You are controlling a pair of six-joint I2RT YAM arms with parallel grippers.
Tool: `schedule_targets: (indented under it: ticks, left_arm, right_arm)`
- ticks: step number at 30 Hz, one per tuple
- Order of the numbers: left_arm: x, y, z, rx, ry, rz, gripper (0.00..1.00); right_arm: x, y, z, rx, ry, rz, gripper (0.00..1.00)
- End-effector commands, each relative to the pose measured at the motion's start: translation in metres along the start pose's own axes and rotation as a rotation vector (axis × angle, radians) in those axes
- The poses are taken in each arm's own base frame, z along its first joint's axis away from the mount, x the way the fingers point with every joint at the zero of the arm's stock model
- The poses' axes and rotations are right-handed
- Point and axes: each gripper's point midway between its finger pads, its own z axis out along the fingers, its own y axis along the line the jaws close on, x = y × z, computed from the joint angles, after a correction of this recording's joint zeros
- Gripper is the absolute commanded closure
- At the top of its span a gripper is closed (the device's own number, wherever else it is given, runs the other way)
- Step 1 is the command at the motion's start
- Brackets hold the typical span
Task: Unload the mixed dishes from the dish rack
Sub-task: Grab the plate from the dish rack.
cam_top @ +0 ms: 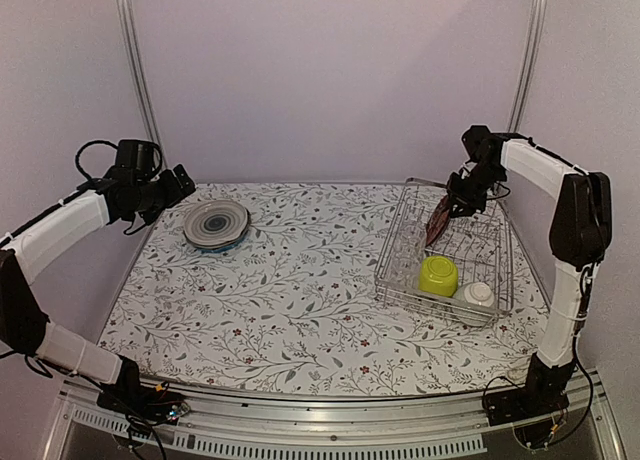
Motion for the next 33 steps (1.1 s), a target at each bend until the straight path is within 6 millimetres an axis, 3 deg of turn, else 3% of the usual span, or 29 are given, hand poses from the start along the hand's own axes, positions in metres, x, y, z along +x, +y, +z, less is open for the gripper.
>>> schedule_targets:
  ticks: [1,13,22,33]
  left_arm:
    - [0.003,-0.002,0.003,-0.005,0.004,0.008,0.01]
    - [0.003,-0.001,0.004,-0.009,0.002,0.012,0.01]
    - [0.003,0.001,0.005,-0.010,0.004,0.011,0.01]
    - [0.004,0.000,0.007,-0.003,0.009,0.005,0.00]
  right_arm:
    - [0.003,-0.001,0.011,0.039,0.027,-0.038,0.72]
    - [0.004,0.015,0.024,0.061,0.045,-0.077,0.77]
    - [0.004,0.011,0.032,0.104,0.061,-0.080,0.79]
    - [-0.004,0.029,-0.004,0.041,0.000,-0.059,0.87]
